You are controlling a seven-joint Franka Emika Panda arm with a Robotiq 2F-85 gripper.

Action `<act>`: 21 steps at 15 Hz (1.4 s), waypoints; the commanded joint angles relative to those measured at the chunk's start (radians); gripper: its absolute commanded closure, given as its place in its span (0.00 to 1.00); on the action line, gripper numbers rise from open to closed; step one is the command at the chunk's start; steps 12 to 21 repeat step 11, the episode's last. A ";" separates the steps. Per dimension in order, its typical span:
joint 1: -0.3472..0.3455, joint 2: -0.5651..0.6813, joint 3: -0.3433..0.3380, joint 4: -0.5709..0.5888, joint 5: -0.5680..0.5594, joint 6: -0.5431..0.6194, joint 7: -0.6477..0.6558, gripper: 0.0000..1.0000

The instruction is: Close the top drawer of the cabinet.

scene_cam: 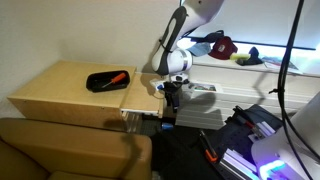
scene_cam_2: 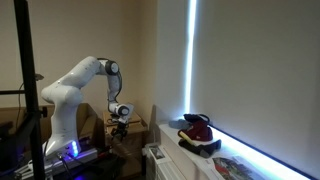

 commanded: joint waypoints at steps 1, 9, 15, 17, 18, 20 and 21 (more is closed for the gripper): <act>0.088 -0.072 0.023 -0.009 -0.010 -0.068 -0.079 0.00; 0.107 -0.091 -0.182 -0.055 -0.185 -0.383 -0.076 0.00; 0.123 -0.071 -0.181 -0.030 -0.180 -0.362 -0.049 0.00; 0.123 -0.071 -0.181 -0.030 -0.180 -0.362 -0.049 0.00; 0.123 -0.071 -0.181 -0.030 -0.180 -0.362 -0.049 0.00; 0.123 -0.071 -0.181 -0.030 -0.180 -0.362 -0.049 0.00; 0.123 -0.071 -0.181 -0.030 -0.180 -0.362 -0.049 0.00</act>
